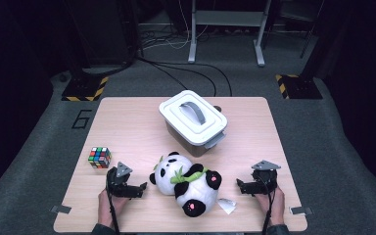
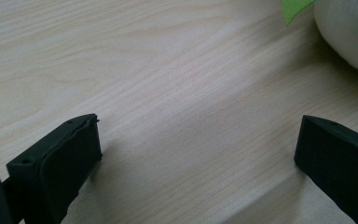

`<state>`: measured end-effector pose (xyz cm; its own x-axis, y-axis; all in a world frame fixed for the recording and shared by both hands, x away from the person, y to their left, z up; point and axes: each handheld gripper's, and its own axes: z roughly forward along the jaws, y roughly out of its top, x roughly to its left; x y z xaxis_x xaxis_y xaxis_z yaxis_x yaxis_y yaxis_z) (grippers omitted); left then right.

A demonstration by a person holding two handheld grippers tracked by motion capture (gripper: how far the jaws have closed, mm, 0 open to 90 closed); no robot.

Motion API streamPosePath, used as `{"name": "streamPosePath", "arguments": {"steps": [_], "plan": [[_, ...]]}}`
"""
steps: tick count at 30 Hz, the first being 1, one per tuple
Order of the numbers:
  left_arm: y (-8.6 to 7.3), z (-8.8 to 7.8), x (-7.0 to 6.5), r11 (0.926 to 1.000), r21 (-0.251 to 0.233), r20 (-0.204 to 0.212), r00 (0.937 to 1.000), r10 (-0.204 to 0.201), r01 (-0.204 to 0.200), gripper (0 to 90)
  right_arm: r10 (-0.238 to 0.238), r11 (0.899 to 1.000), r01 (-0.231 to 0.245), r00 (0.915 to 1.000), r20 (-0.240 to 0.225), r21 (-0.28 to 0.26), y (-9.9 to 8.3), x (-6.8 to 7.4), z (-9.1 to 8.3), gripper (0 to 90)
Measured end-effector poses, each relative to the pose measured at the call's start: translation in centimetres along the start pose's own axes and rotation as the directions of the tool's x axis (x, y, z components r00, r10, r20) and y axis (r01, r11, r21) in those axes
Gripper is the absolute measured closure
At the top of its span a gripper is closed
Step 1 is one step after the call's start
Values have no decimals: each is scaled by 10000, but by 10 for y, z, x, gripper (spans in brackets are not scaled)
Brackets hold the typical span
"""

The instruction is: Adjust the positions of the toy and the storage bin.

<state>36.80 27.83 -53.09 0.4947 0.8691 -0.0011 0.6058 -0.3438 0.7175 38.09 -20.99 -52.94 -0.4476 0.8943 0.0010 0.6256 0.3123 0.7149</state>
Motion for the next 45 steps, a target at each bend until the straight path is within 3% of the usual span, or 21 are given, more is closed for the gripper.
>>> {"name": "streamPosePath", "arguments": {"steps": [7, 10, 14, 17, 23, 31, 40, 45], "plan": [[-1, -5, 5, 9988, -319, 294, 9989, -362, 372, 8, 4, 10000, -4, 10000, -1, 1, 0, 0, 0, 0], [4, -13, 4, 9980, -519, 284, 9990, -344, 358, 6, 3, 10000, -3, 10000, -4, 0, 0, 0, 0, 0], [18, -28, 0, 9961, -728, 913, 9949, -436, 503, 3, -14, 10000, 14, 10000, -2, -2, 0, 0, 0, 0], [28, -38, -8, 9953, -909, 1247, 9919, -222, 337, 3, 2, 10000, -2, 10000, -1, 0, 0, 0, 0, 0], [50, -51, -33, 9913, -1178, 1549, 9849, 775, -595, 3, 6, 10000, -6, 10000, -2, 3, 0, 0, 0, 0], [79, -60, -65, 9797, -1614, 2118, 9654, 1522, -1190, 1, 5, 10000, -5, 10000, -8, 0, 0, 0, 0, 0], [107, -52, -101, 9632, -1776, 2800, 9280, 2457, -2015, 0, 37, 10000, -37, 10000, 16, 10, 0, 1, 0, 0], [113, -46, -116, 9583, -1676, 3029, 9130, 2734, -2314, 0, -86, 9999, 87, 10000, -14, 50, 0, 0, 0, 0]]}}
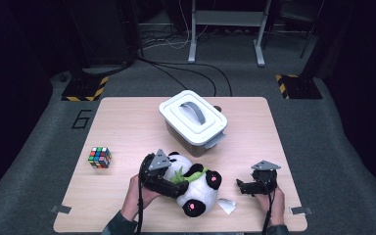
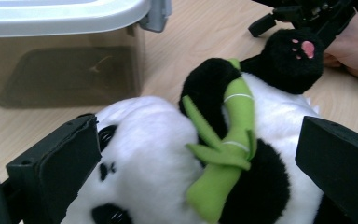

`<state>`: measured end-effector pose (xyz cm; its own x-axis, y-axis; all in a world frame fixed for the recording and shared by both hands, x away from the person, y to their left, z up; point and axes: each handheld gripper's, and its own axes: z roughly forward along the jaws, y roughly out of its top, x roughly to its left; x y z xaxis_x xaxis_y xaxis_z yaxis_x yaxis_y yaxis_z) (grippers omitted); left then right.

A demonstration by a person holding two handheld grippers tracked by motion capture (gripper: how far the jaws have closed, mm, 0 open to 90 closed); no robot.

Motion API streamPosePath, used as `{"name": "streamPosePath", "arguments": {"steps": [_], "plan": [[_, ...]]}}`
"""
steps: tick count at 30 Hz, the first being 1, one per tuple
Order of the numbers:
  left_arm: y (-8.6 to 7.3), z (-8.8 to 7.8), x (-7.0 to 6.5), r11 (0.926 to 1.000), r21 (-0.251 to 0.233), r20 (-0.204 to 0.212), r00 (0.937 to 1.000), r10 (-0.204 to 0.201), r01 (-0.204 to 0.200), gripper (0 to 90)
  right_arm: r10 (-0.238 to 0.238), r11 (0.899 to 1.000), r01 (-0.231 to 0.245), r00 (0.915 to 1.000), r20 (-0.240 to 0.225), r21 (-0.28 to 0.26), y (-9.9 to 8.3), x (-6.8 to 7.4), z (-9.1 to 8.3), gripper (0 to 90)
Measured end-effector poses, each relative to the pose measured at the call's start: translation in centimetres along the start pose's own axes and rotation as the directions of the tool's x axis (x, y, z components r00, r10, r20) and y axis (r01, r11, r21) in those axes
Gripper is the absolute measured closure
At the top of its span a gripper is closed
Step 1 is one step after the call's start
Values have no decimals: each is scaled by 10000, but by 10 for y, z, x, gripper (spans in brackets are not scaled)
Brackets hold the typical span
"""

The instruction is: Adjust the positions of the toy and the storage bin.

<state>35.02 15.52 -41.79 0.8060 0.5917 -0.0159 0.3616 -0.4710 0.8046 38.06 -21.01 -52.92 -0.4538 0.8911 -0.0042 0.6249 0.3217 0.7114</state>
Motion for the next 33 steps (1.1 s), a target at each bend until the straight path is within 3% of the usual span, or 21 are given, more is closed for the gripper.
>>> {"name": "streamPosePath", "arguments": {"steps": [4, 9, 12, 15, 18, 20, 27, 33], "plan": [[3, 8, -6, 9995, 240, 199, 9996, 224, -228, 5, 17, 10000, -17, 10000, 0, -8, 0, 0, 0, 0], [5, 15, -12, 9983, 233, 545, 9972, 521, -535, 105, -19, 10000, 19, 10000, -24, -13, 0, 0, 0, 0], [6, 19, -14, 9969, 336, 648, 9955, 686, -709, 208, -36, 10000, 36, 10000, -25, -22, 0, 0, 0, 0], [4, 23, -16, 9968, 442, 561, 9964, 638, -663, 377, -54, 10000, 54, 10000, -26, -26, 0, 0, 0, 0], [1, 27, -17, 9960, 559, 832, 9944, 655, -703, 536, -45, 10000, 45, 10000, -24, -33, 0, 0, 0, 0], [-3, 29, -19, 9949, 670, 970, 9929, 693, -760, 587, -46, 10000, 46, 10000, -21, -35, 0, 0, 0, 0], [-20, 22, -15, 9991, 45, 1179, 9921, 423, -431, 698, -45, 10000, 45, 10000, -20, -33, 0, 0, 0, 0], [-22, 9, -14, 9955, -413, 1162, 9892, 891, -849, 762, -107, 9999, 107, 9999, -19, -33, 0, 0, 0, 0]]}}
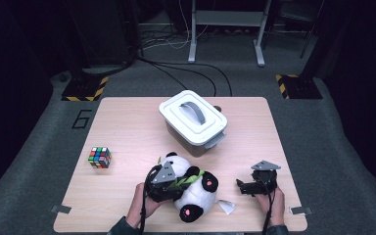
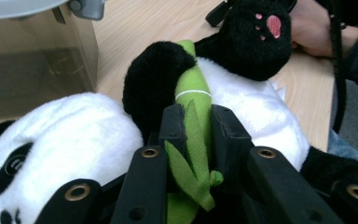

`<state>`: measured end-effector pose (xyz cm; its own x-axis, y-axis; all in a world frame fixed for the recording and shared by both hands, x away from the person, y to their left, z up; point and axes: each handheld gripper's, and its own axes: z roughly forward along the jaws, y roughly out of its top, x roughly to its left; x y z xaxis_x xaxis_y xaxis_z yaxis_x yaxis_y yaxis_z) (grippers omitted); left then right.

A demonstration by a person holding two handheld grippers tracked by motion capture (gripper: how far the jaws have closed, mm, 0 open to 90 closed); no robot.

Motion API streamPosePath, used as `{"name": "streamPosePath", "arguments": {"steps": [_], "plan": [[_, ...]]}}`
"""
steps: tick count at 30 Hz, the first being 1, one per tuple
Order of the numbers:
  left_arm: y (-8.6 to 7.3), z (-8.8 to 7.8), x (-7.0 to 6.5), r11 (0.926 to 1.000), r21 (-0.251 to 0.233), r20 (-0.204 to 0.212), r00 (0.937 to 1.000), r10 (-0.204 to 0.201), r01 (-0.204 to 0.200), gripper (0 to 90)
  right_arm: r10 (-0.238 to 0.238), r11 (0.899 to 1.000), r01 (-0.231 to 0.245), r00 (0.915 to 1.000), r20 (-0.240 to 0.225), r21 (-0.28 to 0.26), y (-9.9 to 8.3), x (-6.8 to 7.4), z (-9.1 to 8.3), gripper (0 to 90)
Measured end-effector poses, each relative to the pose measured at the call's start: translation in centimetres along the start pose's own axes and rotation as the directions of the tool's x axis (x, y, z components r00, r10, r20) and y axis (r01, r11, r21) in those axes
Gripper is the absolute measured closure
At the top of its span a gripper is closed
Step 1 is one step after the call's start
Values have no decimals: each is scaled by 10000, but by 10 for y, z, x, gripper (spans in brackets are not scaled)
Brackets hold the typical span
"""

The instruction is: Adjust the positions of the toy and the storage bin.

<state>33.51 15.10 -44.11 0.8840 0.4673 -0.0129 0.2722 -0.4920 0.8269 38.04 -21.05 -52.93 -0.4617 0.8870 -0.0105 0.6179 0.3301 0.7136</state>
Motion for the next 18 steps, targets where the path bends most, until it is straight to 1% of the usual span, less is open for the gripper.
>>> {"name": "streamPosePath", "arguments": {"steps": [1, 2, 4, 8, 15, 16, 18], "plan": [[1, -4, 0, 9996, 111, -70, 9996, 270, -270, 769, 7, 10000, -7, 10000, 5, 1, 0, 0, 0, 0], [2, -5, 0, 9990, 168, -91, 9991, 405, -404, 773, 11, 10000, -11, 10000, 4, -1, 0, 0, 0, 0], [2, -10, 0, 9975, 194, -291, 9972, 690, -685, 776, 9, 10000, -9, 10000, 4, 0, 0, 0, 0, 0], [2, -20, 6, 9969, 204, -333, 9966, 760, -753, 779, 22, 10000, -22, 10000, -5, -3, 0, 0, 0, 0], [-1, -34, 14, 9934, 376, -626, 9919, 1107, -1085, 782, 24, 10000, -24, 10000, -1, -4, 0, 0, 0, 0], [0, -37, 15, 9917, 445, -688, 9900, 1231, -1202, 781, 25, 10000, -25, 10000, -1, -4, 0, 0, 0, 0], [0, -39, 17, 9916, 482, -776, 9893, 1236, -1201, 781, 26, 10000, -26, 10000, 0, -5, 0, 0, 0, 0]]}}
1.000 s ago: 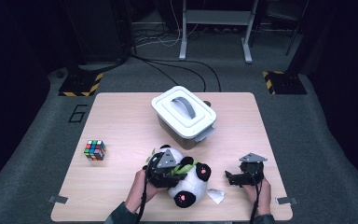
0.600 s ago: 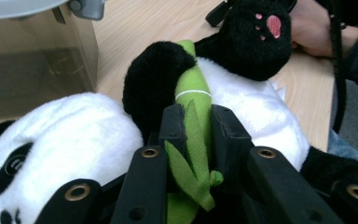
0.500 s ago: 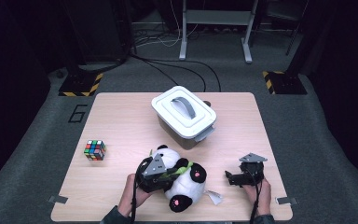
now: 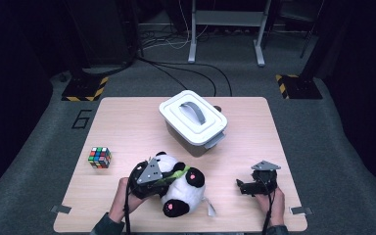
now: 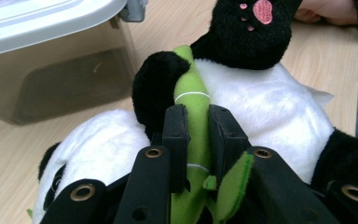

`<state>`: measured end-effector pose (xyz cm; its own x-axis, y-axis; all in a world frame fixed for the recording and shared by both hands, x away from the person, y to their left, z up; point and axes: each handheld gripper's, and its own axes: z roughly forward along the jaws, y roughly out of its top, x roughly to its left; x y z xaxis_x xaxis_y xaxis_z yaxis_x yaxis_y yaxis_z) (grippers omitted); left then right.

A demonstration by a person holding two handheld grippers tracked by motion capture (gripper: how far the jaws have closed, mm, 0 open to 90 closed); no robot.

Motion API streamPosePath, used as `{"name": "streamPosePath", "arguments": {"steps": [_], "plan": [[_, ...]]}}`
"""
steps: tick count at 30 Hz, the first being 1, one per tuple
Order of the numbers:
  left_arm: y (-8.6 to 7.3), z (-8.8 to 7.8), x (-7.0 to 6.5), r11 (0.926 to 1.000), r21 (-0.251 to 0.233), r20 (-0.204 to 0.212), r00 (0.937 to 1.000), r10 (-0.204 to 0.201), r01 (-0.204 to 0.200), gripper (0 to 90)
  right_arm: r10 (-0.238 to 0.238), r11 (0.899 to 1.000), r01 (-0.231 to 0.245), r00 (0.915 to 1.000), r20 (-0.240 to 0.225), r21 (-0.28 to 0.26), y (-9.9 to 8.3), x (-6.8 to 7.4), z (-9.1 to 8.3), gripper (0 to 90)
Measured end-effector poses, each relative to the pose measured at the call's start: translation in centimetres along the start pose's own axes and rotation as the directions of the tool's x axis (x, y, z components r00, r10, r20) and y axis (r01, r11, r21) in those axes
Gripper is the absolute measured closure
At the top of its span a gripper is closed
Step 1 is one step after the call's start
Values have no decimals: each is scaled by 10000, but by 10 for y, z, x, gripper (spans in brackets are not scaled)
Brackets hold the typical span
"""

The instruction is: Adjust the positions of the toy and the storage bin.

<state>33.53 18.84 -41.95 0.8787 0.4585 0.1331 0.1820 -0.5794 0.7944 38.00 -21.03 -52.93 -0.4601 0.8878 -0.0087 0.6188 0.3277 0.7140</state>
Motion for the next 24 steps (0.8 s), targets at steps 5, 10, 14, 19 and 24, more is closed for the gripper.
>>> {"name": "streamPosePath", "arguments": {"steps": [5, 10, 14, 19, 24], "plan": [[-2, -6, 7, 9991, 217, -88, 9993, 365, -363, 781, 4, 10000, -4, 10000, 2, 1, 0, 0, 0, 0], [-5, -13, 15, 9980, 362, -122, 9986, 515, -510, 781, 13, 10000, -13, 10000, -2, 0, 0, 0, 0, 0], [-10, -18, 23, 9985, 414, -168, 9992, 373, -366, 781, 26, 10000, -26, 10000, 2, 3, 0, 0, 0, 0], [-13, -24, 31, 9990, 346, -268, 9992, 284, -275, 781, -1, 10000, 1, 10000, 8, -12, 0, 0, 0, 0], [-12, -30, 40, 9979, 453, -368, 9982, 475, -458, 781, 9, 10000, -9, 10000, 9, -6, 0, 0, 0, 0]]}}
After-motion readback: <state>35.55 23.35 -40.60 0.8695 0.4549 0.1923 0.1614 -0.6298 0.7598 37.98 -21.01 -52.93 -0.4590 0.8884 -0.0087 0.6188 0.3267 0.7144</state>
